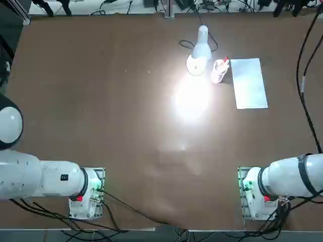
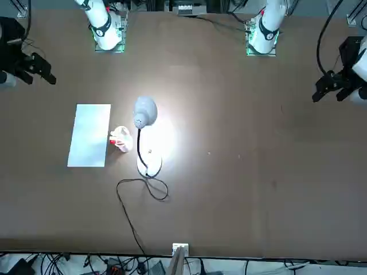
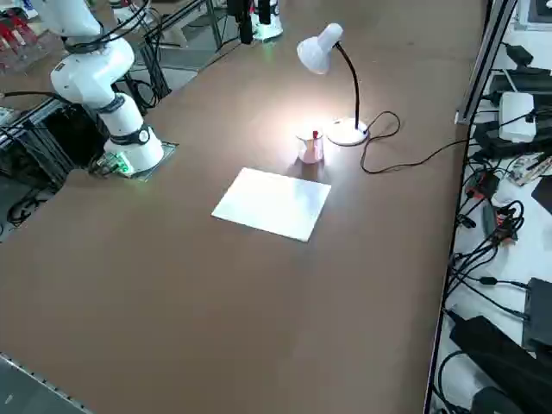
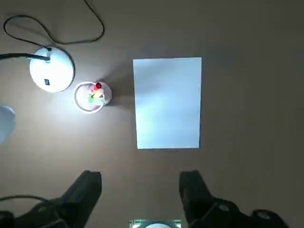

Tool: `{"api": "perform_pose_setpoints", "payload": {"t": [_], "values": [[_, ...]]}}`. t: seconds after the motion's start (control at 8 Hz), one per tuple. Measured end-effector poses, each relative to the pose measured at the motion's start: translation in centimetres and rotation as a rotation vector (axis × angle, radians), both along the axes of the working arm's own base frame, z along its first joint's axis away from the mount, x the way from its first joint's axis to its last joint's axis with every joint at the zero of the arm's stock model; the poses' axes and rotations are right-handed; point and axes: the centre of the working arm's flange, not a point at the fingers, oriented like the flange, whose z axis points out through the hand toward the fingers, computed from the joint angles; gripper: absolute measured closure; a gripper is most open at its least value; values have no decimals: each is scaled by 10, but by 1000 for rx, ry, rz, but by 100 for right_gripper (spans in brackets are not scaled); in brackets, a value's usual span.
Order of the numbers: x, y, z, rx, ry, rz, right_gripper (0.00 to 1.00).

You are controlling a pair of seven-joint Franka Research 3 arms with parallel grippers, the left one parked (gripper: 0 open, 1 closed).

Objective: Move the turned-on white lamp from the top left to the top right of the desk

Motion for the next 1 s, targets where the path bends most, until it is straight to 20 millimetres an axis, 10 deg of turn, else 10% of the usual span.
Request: {"api": "perform_pose_setpoints", "payload": {"t": [1.0], "values": [[17,-9,-17,0,25,-18,0]]}}
